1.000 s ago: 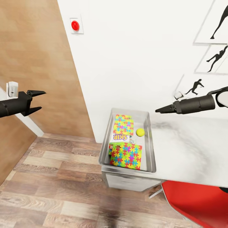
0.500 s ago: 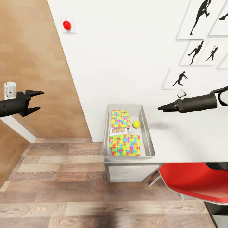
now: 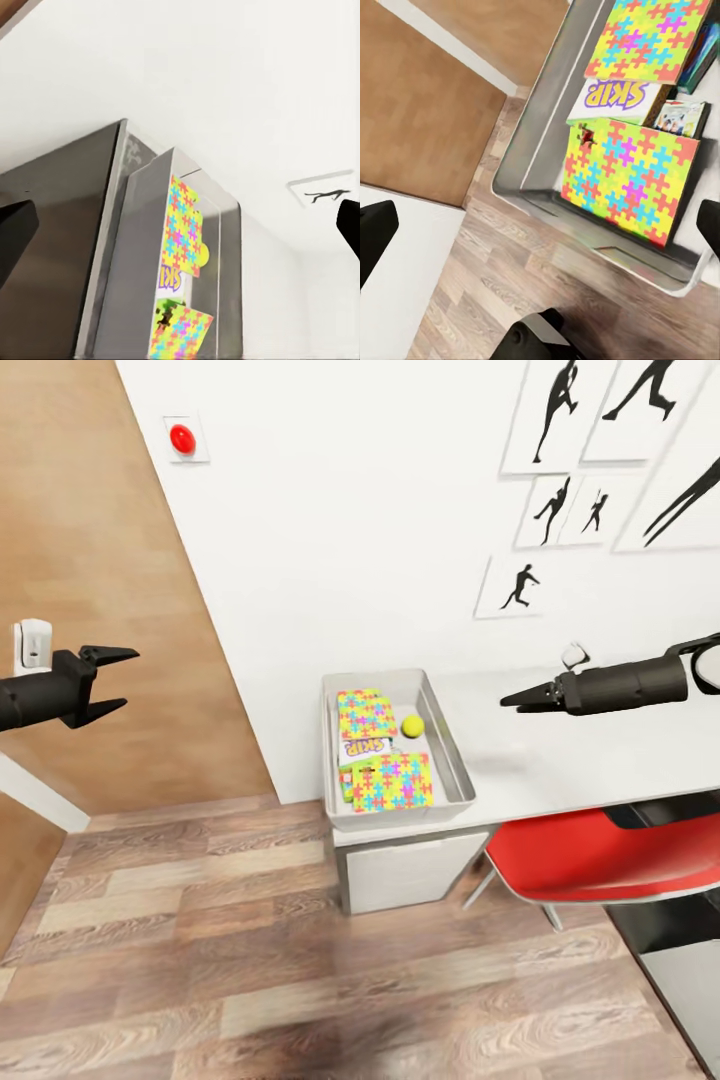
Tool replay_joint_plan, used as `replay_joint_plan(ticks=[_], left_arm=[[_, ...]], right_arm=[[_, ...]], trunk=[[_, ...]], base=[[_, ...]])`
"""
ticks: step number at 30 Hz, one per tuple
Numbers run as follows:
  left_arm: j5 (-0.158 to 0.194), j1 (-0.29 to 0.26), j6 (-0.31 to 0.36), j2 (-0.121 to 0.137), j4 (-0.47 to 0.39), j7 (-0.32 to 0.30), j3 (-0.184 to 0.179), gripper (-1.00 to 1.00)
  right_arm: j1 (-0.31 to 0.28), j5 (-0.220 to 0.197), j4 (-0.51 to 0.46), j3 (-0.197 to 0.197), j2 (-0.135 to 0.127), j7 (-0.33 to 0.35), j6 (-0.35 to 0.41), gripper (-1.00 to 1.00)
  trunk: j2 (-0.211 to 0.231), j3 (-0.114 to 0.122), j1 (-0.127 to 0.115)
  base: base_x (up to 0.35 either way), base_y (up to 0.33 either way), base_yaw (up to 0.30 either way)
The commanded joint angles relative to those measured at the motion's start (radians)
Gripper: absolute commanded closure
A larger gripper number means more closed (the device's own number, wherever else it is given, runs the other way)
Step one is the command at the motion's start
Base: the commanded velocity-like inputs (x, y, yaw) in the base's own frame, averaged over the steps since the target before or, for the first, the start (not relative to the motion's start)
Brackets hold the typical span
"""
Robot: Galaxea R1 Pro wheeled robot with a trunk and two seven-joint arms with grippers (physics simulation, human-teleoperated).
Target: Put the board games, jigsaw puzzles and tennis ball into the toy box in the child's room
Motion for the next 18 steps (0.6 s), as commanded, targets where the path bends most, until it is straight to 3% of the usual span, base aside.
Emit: replay_joint_plan(ticks=[1,7,18], left_arm=[[0.010,0.000,0.002,0.000,0.000,0.010,0.001,-1.00],[0.010,0.003,0.002,0.001,0.001,0.010,0.001,-1.00],[0.007,0.061,0.003,0.004,0.000,0.009,0.007,-1.00]], right_arm=[[-0.004,0.005,0.001,0.005,-0.002,0.008,-0.001,-1.00],[-0.005,0.005,-0.004,0.004,-0.026,0.008,-0.003,-1.00],[-0.005,0.004,-0.012,-0.007,-0.130,0.008,-0.016,-1.00]], trunk=[[-0.002,-0.002,0.000],[-0.002,0.002,0.000],[-0.002,0.012,0.000]], base=[[-0.246,0.245,-0.283],[-0.259,0.231,-0.280],[-0.216,0.165,-0.253]])
